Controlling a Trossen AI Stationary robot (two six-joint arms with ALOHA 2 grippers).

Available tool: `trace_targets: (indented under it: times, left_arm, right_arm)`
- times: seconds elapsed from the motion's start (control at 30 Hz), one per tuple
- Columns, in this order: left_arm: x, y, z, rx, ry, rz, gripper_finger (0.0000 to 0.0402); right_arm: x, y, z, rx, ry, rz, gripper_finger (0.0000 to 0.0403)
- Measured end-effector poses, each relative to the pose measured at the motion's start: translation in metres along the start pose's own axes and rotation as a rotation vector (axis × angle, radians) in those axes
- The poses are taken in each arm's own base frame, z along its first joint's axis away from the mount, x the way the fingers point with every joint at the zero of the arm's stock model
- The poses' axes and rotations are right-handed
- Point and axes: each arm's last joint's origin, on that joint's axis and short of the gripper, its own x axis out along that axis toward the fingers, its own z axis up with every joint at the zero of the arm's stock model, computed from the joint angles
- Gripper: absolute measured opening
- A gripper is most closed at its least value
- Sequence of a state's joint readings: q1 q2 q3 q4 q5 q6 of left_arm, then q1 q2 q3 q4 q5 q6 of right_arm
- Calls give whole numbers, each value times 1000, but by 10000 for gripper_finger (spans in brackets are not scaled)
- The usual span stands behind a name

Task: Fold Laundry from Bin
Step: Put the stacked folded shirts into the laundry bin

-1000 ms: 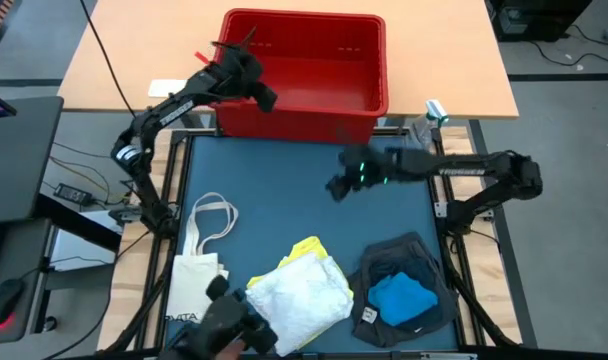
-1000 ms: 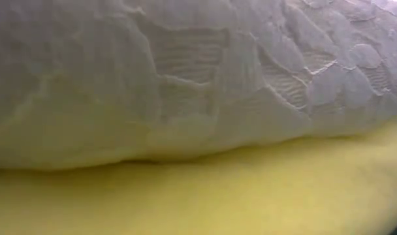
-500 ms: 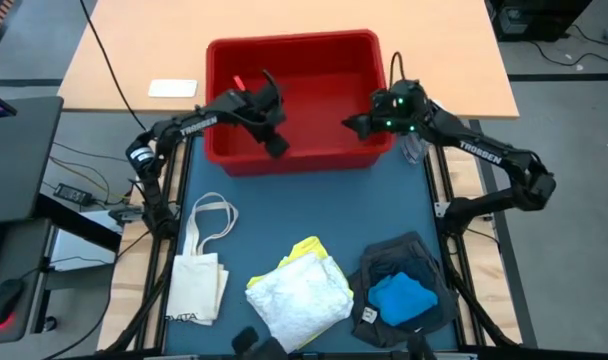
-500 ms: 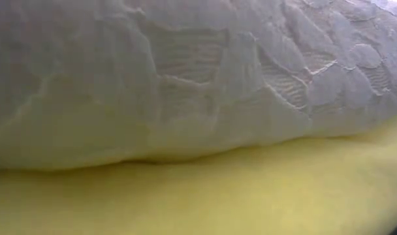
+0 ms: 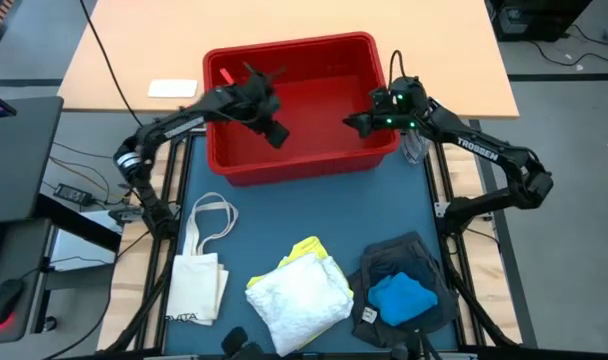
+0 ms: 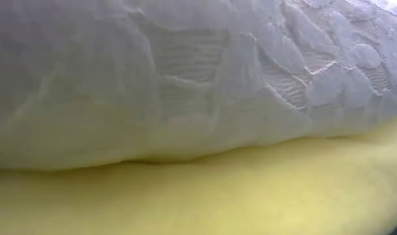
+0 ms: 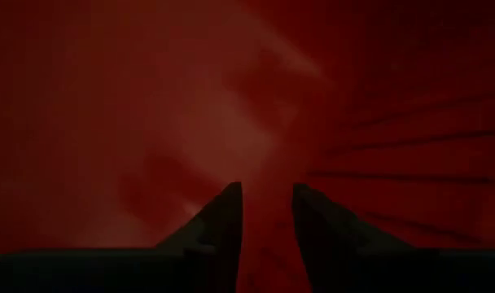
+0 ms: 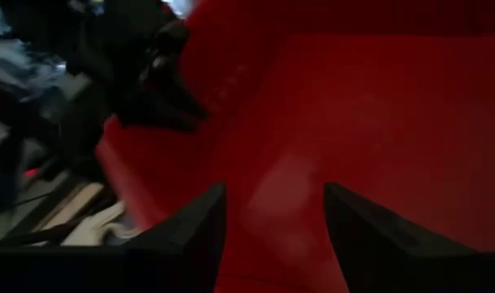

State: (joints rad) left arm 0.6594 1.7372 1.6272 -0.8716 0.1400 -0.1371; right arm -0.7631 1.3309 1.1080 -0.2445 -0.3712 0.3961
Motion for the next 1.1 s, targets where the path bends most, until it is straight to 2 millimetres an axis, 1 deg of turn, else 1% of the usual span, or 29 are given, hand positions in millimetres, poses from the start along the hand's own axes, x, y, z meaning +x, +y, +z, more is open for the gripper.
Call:
trace_targets:
  times: [0.1,0.17,0.23,0.3,0.37,0.43,0.5,0.57,0.67,0.73,0.8,0.93,1.03,1.1]
  left_arm:
    - [-39,-7,1,-30,-110,-43,111]
    - [-64,-20,-2,-13,-174,-80,111]
    - [-84,-38,-9,22,-213,-128,112]
    - [-97,-58,-18,44,-220,-177,114]
    - [-107,-80,-27,79,-222,-236,123]
    - [-115,-103,-38,115,-217,-296,142]
    - [-122,-125,-50,143,-204,-343,169]
    - [-125,-146,-64,181,-174,-363,200]
    - [-129,-173,-89,228,-133,-315,249]
    - [-131,-189,-103,237,-134,-287,279]
    - [-129,-203,-117,232,-136,-299,305]
    - [-113,-220,-151,166,-53,-330,336]
    - [-101,-228,-179,63,8,-341,344]
    - [-94,-234,-201,0,24,-337,346]
  right_arm:
    - [-6,12,0,-22,3,75,208]
    - [-10,24,-3,-49,10,126,210]
    - [-13,38,-6,-65,15,169,215]
    - [-14,52,-12,-60,33,215,222]
    - [-14,67,-20,-28,64,246,230]
    - [-11,83,-33,22,125,250,237]
    - [-10,97,-49,69,218,239,243]
    - [-11,113,-67,93,301,222,248]
    - [-16,135,-92,111,381,176,252]
    - [-20,147,-105,126,413,159,257]
    - [-24,158,-115,142,431,154,262]
    - [-33,175,-132,163,464,150,277]
    - [-37,181,-139,162,471,148,294]
    - [-36,183,-143,155,484,145,307]
